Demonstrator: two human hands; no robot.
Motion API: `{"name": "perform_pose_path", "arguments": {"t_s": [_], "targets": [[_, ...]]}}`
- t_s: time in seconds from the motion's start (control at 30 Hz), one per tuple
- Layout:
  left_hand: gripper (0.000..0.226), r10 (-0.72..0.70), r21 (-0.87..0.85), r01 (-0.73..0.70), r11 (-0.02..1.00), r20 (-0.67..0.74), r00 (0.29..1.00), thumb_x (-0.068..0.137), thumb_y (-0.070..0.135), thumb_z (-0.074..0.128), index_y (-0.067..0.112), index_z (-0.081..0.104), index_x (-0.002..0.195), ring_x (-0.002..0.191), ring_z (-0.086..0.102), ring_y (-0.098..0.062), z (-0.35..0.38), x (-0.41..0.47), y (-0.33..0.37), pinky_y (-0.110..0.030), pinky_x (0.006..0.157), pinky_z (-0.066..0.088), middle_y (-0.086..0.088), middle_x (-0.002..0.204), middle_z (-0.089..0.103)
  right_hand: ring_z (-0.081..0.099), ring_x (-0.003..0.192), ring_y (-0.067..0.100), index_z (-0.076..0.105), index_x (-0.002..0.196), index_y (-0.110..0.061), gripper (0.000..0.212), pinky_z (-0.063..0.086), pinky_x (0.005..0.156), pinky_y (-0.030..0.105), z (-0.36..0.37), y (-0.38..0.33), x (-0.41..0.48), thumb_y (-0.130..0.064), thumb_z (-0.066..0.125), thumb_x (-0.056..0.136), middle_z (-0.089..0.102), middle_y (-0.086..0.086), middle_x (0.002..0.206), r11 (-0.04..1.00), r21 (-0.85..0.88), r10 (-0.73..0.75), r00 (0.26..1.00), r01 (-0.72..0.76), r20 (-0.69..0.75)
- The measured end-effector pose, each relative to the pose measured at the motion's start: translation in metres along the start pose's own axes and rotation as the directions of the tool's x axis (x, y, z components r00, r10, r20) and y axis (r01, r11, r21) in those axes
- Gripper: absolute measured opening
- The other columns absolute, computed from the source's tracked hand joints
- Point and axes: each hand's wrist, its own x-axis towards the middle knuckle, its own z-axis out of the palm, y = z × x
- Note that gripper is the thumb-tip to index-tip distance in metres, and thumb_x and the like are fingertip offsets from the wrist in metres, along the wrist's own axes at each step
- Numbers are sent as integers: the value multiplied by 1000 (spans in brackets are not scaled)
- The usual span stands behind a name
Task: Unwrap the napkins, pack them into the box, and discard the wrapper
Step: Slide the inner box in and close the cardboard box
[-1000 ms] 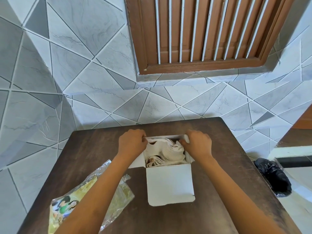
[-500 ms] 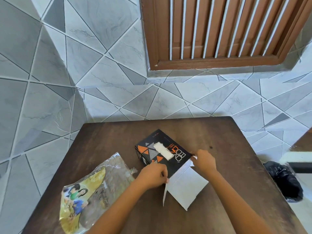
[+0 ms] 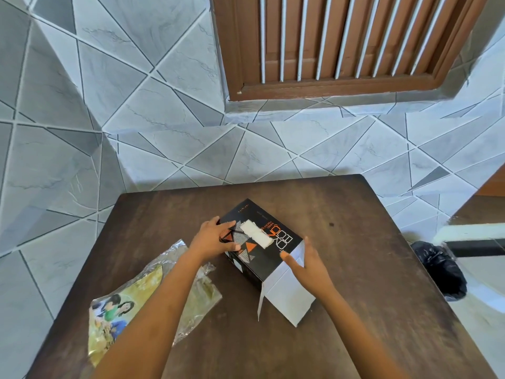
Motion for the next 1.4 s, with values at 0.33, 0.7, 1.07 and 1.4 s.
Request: {"name": "perform_pose_path", "arguments": {"t_s": [0.33,0.7,1.07,1.4], "targets": [[53,-98,362,162,918,-191,977,81,57,55,19,56,118,105,57,-30,6,-29,9,-35,79,47,-14,113,60,12,144,20,1,147,-14,105,21,114,39,-5,-14,29,-47,68,74,6,4,158,992,-20,-117,982,121,146],[82,-84,155,78,985,28,996,73,51,69,25,33,141,133,39,-27,-7,-41,-7,-40,103,38,-8,150,29,8,145,20,-2,147,-17,111,17,117,41,-20,-17,47,-45,73,70,2,1,158,979,-76,-159,940,190,302],[95,-63,252,51,966,42,997,67,49,75,37,20,144,141,26,-22,-6,-28,-15,-44,106,37,4,159,8,11,144,25,-9,146,-18,120,19,114,40,-38,-20,58,-20,80,66,1,2,158,926,-292,-97,896,241,433],[95,-69,214,63,975,23,997,67,47,76,38,21,143,141,27,-22,-1,-25,-19,-46,107,37,6,158,8,22,141,25,-9,146,-15,120,28,111,41,-38,-33,69,-30,79,66,12,6,157,631,-628,-169,870,456,463]]}}
